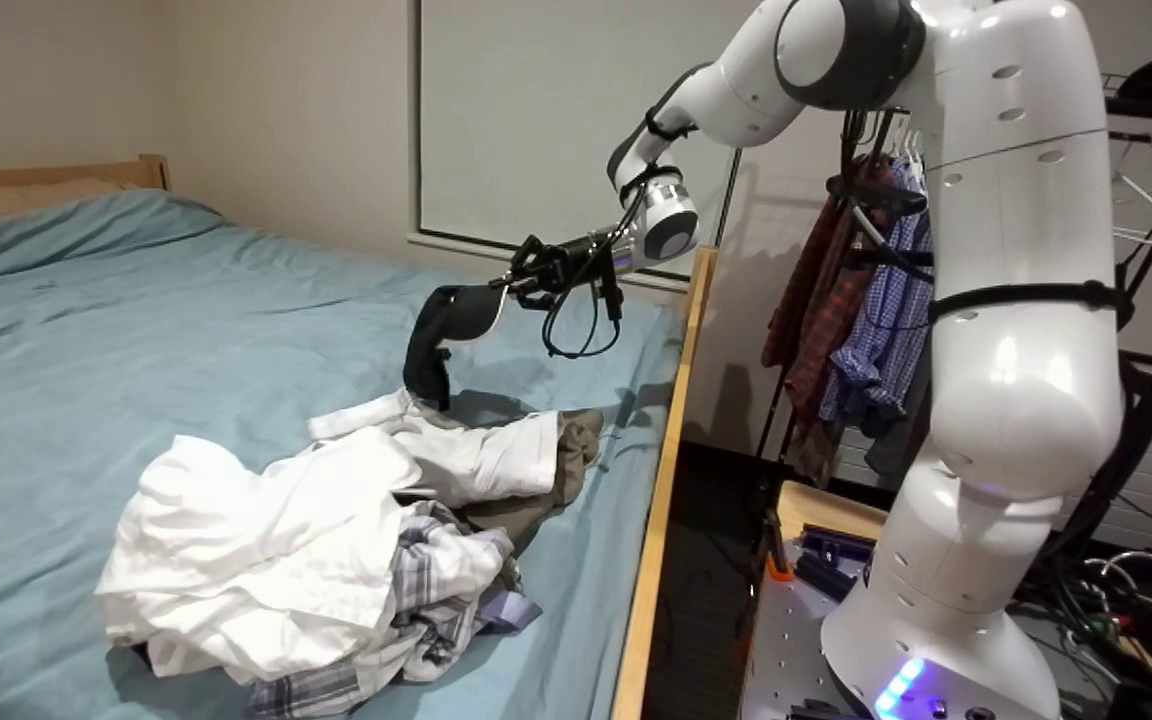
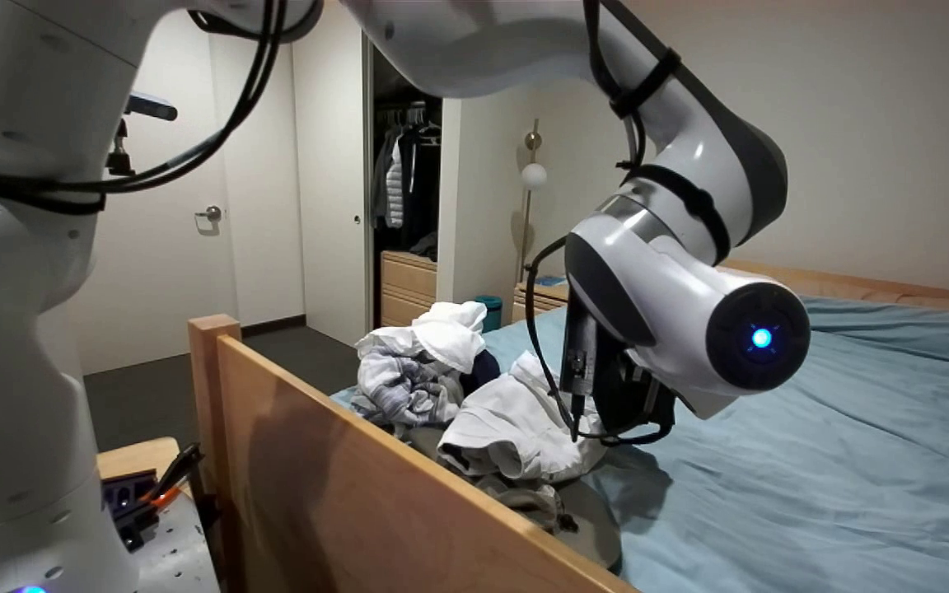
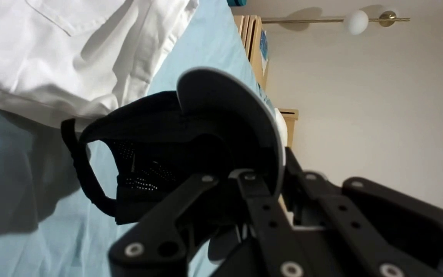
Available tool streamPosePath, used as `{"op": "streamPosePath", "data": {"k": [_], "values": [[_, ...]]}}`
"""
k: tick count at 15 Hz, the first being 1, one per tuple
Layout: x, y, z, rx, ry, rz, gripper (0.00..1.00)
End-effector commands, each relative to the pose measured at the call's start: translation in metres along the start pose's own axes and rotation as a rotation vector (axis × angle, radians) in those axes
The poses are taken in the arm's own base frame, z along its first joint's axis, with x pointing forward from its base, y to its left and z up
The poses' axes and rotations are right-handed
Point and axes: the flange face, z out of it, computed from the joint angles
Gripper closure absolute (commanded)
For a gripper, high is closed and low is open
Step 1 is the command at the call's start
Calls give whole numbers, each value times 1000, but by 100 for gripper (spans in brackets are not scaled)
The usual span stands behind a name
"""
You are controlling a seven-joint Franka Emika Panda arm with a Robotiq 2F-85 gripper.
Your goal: Move the black cap to the right
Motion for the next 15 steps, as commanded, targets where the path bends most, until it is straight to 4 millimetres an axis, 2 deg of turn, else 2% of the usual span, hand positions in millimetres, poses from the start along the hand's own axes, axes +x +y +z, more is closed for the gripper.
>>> {"op": "streamPosePath", "data": {"k": [1,4,9,10,15], "values": [[20,19,-10,-49,96,-4,93],[26,41,-21,-102,173,21,93],[22,69,-27,-172,199,79,93],[20,75,-28,-182,193,93,74],[1,103,-37,-208,185,173,41]]}}
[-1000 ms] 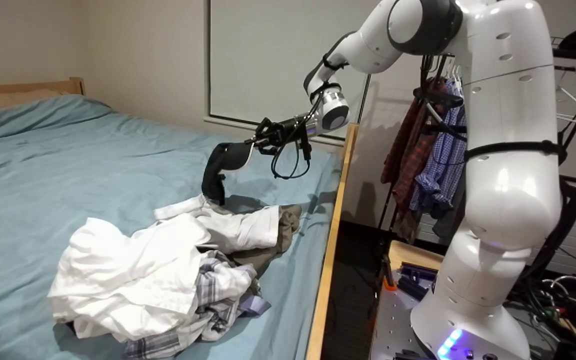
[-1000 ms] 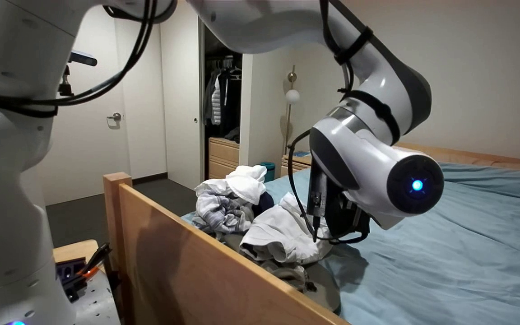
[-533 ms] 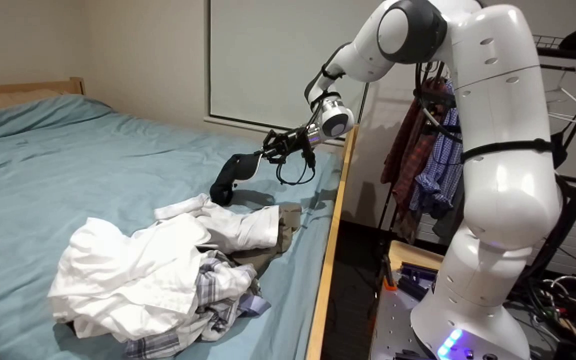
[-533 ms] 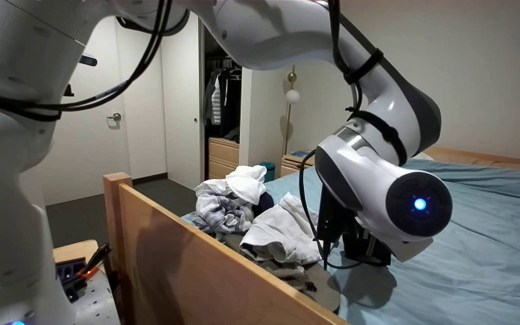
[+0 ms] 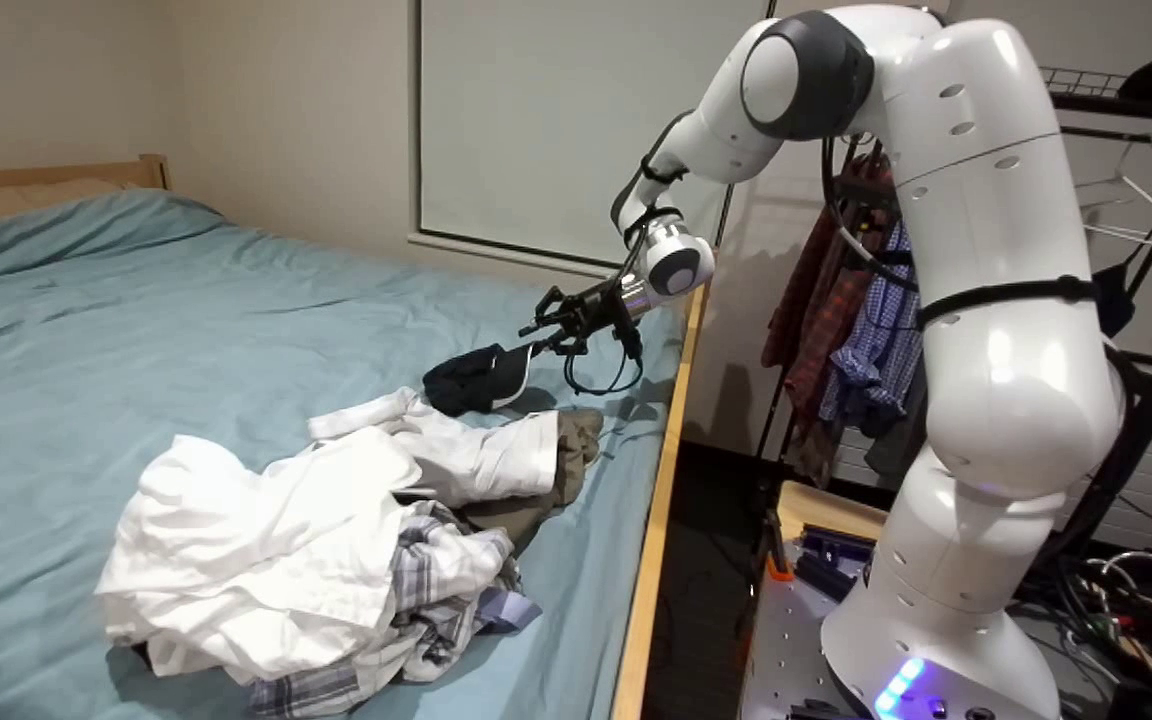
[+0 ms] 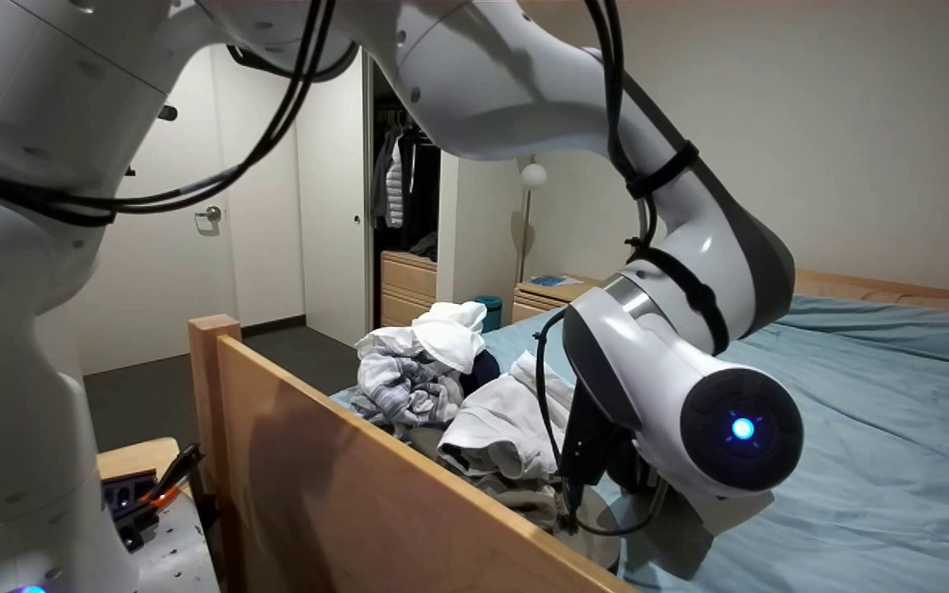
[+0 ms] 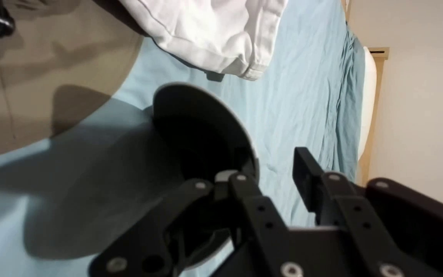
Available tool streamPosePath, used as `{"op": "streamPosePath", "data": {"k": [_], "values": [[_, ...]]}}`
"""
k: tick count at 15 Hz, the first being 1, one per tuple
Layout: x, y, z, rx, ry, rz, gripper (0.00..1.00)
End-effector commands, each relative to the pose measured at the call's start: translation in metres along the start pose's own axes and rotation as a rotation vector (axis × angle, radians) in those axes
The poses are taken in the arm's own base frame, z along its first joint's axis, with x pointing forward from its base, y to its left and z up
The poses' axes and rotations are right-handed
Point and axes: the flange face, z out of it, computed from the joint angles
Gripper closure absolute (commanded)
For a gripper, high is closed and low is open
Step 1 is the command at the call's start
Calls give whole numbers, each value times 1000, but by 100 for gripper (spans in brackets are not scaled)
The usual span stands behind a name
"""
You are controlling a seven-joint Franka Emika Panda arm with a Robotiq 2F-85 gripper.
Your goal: Move the black cap to the right
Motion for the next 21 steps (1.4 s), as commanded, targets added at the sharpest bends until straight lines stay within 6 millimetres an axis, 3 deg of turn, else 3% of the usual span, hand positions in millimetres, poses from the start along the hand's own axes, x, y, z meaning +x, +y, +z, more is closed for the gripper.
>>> {"op": "streamPosePath", "data": {"k": [1,6,8,10,13,18,21], "values": [[-10,19,-18,-19,25,64,34],[-17,29,-64,-53,104,95,2],[-19,21,-87,-69,144,73,0],[-22,-6,-104,-39,188,-34,0],[-36,-65,-103,-25,107,-219,0],[-108,-166,-86,-114,-131,-446,0],[-161,-202,-81,-241,-276,-552,0]]}}
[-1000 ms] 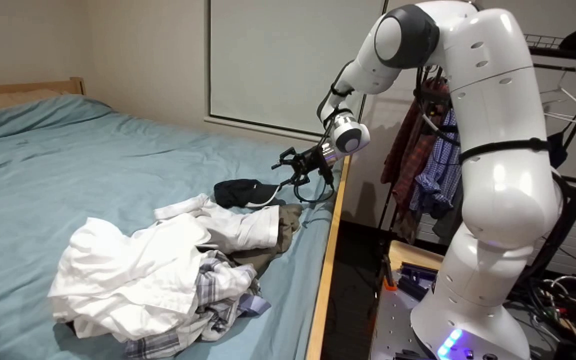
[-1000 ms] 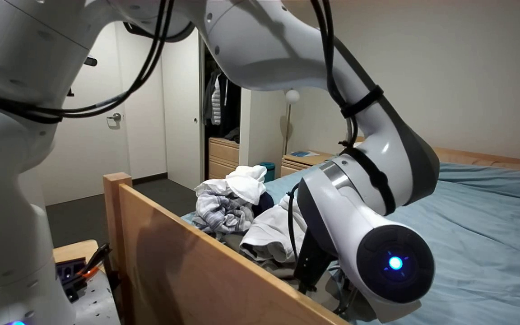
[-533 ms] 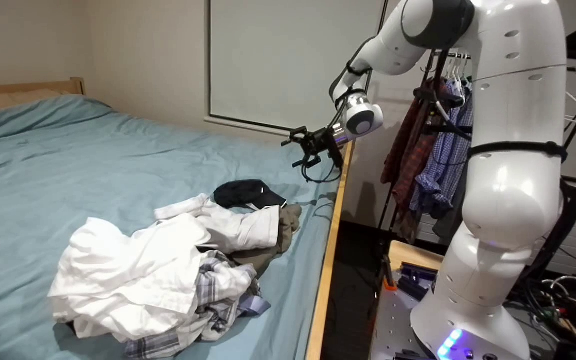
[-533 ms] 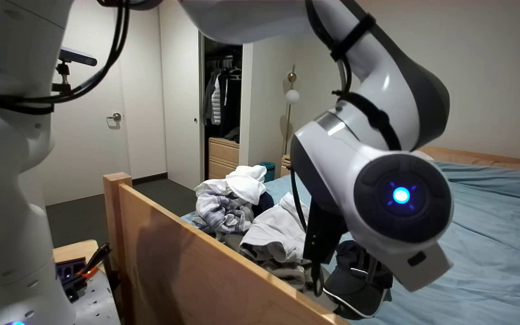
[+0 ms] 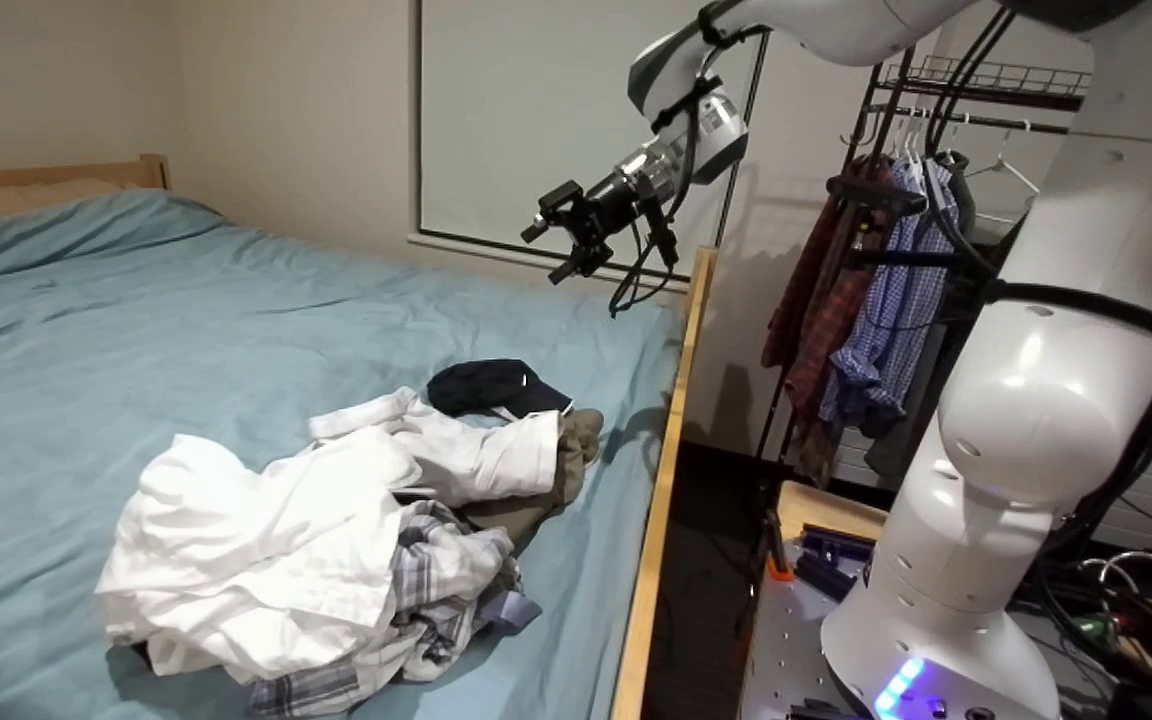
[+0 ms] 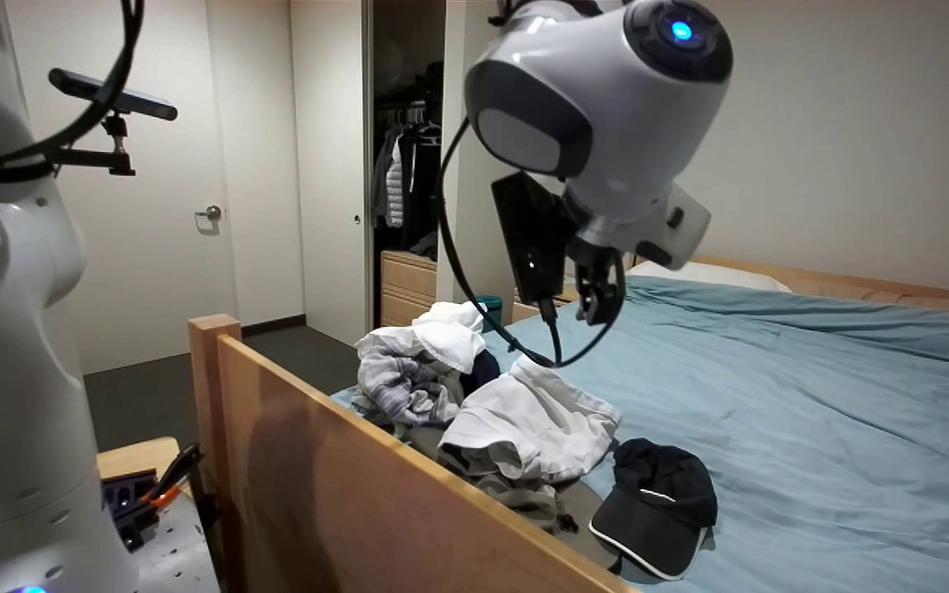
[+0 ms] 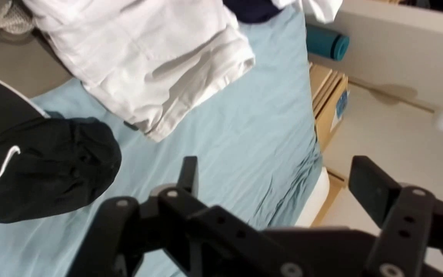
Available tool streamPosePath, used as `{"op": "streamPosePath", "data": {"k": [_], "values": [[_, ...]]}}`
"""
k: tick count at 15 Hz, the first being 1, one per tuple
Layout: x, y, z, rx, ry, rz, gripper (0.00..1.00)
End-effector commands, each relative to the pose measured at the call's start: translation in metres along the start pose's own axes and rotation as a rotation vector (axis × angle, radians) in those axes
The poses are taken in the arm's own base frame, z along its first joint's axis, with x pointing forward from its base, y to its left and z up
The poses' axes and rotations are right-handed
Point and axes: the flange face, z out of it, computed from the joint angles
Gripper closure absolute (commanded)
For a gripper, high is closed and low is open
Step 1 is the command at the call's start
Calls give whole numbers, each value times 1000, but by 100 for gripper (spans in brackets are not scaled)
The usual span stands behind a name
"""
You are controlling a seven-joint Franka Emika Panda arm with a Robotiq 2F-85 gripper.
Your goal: Move the black cap to the right
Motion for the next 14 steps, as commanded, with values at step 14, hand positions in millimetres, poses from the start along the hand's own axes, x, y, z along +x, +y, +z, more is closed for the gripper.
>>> {"op": "streamPosePath", "data": {"k": [14], "values": [[-129,-115,89,-790,-200,-371,0]]}}
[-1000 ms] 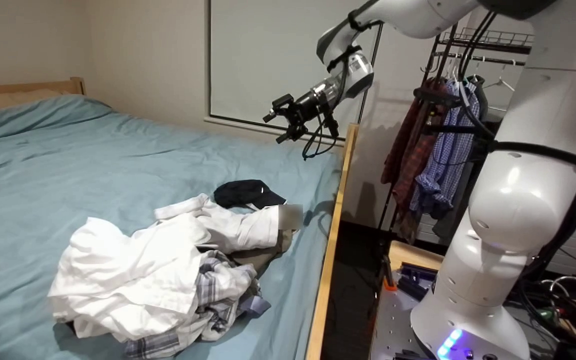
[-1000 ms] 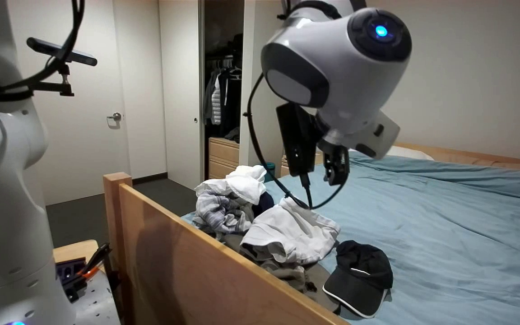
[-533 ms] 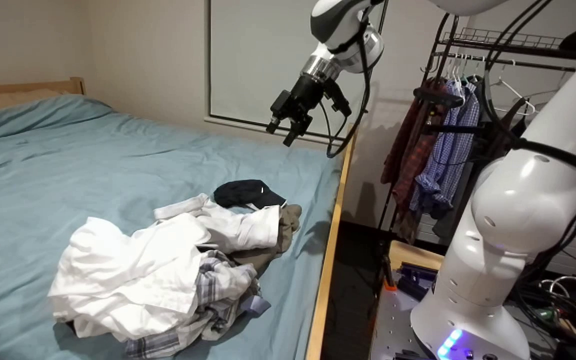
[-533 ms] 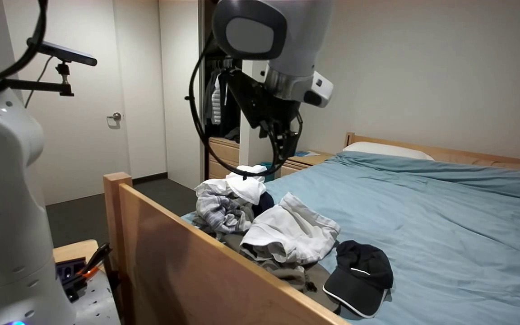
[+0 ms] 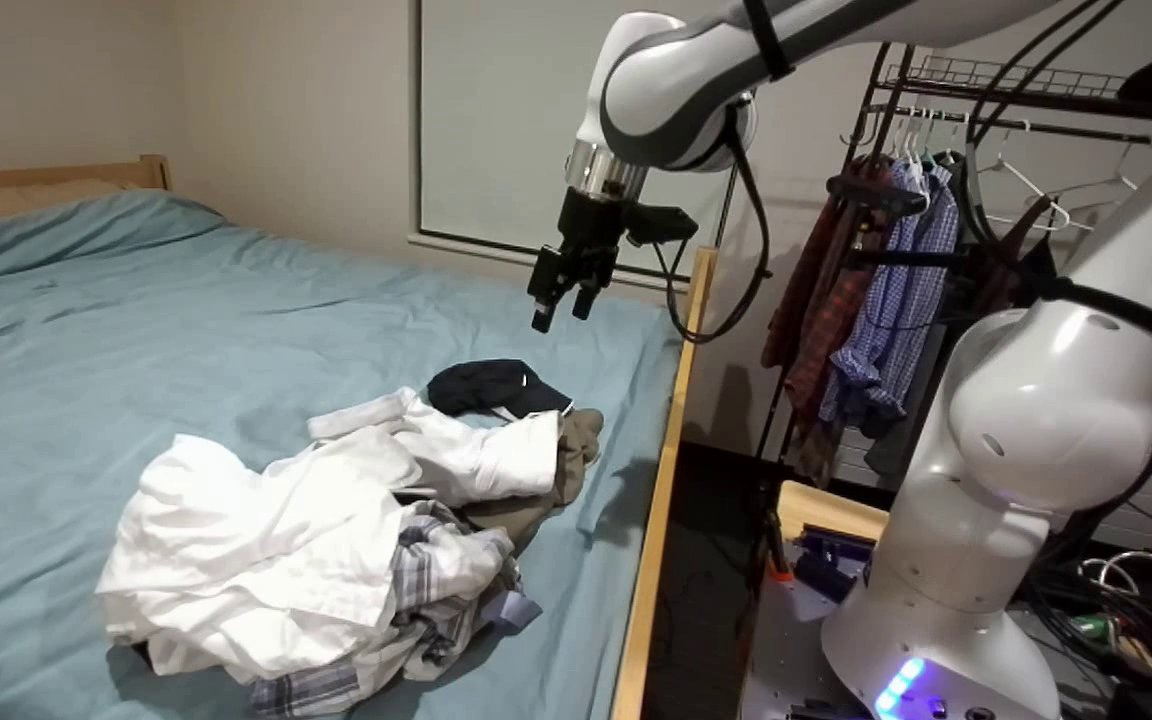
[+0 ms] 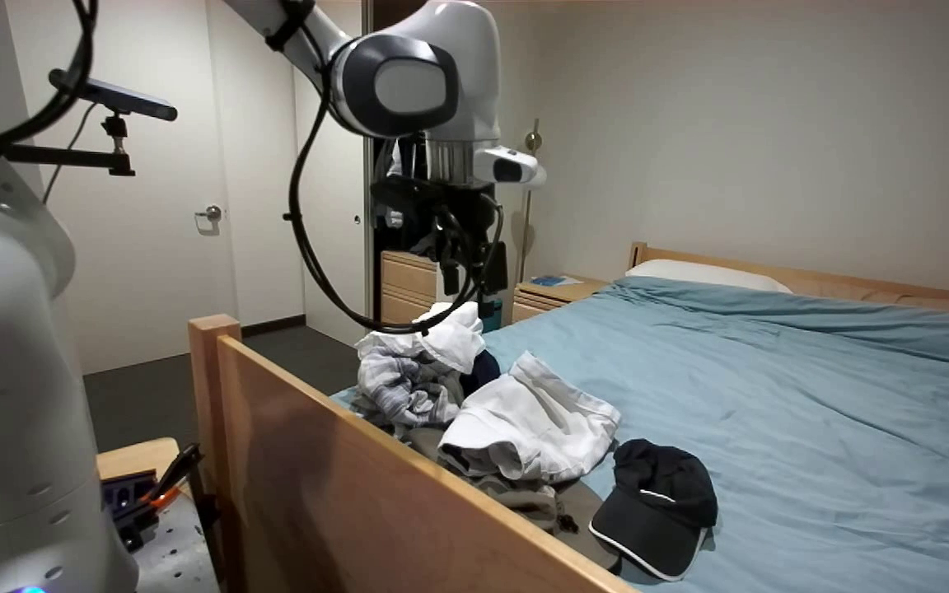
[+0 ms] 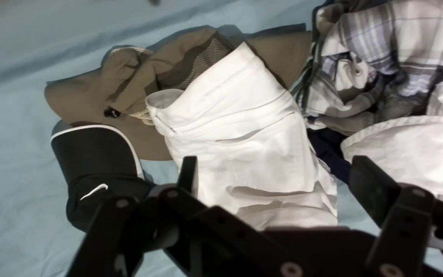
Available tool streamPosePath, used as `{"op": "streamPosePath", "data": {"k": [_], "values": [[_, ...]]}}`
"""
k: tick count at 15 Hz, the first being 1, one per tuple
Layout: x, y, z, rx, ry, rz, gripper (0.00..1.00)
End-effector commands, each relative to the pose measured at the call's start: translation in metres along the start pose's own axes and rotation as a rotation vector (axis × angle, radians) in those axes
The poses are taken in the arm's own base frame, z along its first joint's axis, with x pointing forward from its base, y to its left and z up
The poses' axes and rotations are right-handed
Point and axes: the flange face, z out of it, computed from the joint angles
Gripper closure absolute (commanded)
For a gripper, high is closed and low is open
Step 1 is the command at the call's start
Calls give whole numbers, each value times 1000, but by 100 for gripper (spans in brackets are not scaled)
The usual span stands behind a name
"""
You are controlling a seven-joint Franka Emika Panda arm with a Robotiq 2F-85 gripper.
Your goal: Move the black cap to the right
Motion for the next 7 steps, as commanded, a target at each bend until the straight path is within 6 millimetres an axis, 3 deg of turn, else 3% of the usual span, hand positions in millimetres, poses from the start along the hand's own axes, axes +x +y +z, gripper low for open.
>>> {"op": "streamPosePath", "data": {"k": [1,2,7], "values": [[-4,-13,18,-113,31,28,0],[-3,-10,10,-73,11,7,0],[-3,-9,12,-75,9,16,0]]}}
